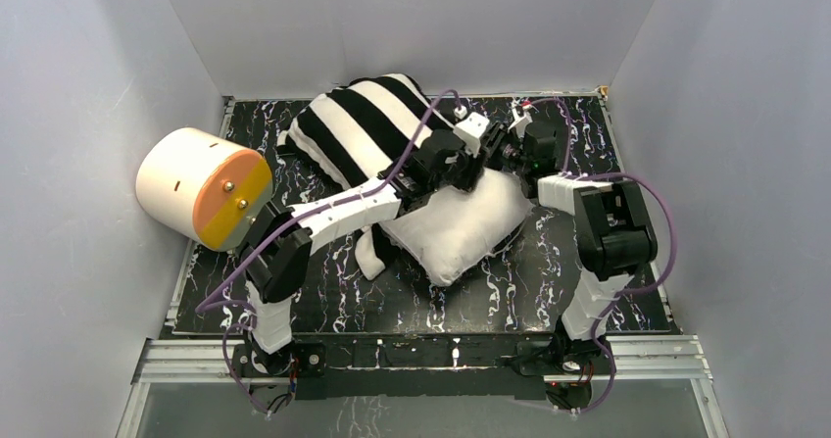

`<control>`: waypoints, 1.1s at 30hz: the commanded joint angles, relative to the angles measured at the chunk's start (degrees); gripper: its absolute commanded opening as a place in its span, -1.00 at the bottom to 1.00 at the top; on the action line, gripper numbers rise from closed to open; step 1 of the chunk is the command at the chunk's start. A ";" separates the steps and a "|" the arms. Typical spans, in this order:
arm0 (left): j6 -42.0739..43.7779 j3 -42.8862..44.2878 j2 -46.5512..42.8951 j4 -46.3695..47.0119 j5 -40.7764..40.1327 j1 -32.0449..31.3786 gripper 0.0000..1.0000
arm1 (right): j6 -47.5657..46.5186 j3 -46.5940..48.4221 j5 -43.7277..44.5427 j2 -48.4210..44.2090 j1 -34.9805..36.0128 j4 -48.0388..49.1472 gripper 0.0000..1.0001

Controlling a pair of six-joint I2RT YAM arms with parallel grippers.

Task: Put the pillow into the pillowcase
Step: Stuff the pillow into the pillowcase.

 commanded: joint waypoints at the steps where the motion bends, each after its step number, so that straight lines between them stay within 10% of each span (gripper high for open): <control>1: 4.83 2.54 -7.56 -8.58 1.52 -4.64 -0.01 | -11.30 -1.56 5.04 -9.45 -0.61 -10.13 -0.05; 13: 18.63 1.95 -10.28 -18.99 -11.78 -14.34 0.47 | -22.59 0.07 6.77 -21.68 -10.29 -31.02 0.79; 25: 27.28 3.54 4.02 -19.86 -28.71 -17.45 0.72 | -23.31 -2.12 4.79 -23.12 -16.04 -32.49 0.90; 28: 29.03 3.83 5.73 -20.99 -31.39 -17.55 0.21 | -23.75 -1.82 4.44 -23.84 -16.83 -33.43 0.90; 30: 30.28 5.06 6.13 -20.95 -37.03 -17.55 -0.74 | -23.80 -1.52 4.14 -24.24 -17.70 -34.02 0.89; 33: 34.95 7.21 3.91 -18.63 -44.13 -17.35 -1.00 | -23.49 -1.13 2.48 -24.50 -19.96 -34.38 0.87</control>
